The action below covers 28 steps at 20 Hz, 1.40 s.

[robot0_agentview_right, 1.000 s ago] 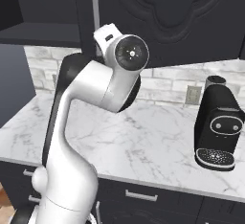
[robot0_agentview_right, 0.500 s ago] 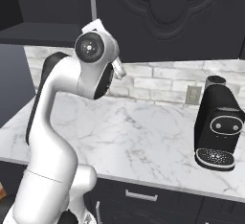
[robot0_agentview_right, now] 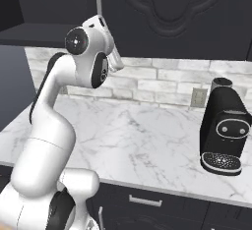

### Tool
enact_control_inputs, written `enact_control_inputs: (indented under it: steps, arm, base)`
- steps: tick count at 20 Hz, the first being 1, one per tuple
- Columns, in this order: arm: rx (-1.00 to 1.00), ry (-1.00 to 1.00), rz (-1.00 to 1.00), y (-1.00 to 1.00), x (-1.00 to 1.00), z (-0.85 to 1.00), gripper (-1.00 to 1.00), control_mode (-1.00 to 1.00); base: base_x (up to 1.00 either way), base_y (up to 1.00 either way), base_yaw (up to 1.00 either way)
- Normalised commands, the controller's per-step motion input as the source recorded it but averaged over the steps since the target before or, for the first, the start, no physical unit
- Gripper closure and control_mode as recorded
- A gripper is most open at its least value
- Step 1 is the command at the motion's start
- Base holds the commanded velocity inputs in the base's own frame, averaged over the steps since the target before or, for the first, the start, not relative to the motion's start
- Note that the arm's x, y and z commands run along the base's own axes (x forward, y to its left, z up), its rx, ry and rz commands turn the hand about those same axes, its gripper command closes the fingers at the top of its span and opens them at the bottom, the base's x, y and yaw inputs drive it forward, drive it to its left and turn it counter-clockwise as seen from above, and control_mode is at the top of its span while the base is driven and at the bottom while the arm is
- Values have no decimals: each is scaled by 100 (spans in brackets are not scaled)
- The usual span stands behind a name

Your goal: Pick the candle and candle from the dining table and place them in the open cabinet. Close the cabinet after placing the objects.

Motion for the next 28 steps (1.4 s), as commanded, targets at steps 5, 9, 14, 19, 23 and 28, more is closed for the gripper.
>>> enact_control_inputs:
  steps: [5, 9, 14, 19, 23, 28]
  arm:
    - [0, 0, -6, 20, 65, 0, -100, -100]
    - [0, 0, -2, 13, 61, 0, -100, -100]
    - [0, 0, 0, 16, 79, 0, -100, -100]
    - [0, 0, 0, 6, -4, 0, -100, -100]
    - [0, -2, 0, 0, -80, 0, -100, -100]
    - [0, 0, 0, 0, -89, 1, -100, -100]
  base:
    - [0, 0, 0]
    - [0, 0, 0]
    - [0, 0, 0]
    - [0, 0, 0]
    - [0, 0, 0]
    - [0, 0, 0]
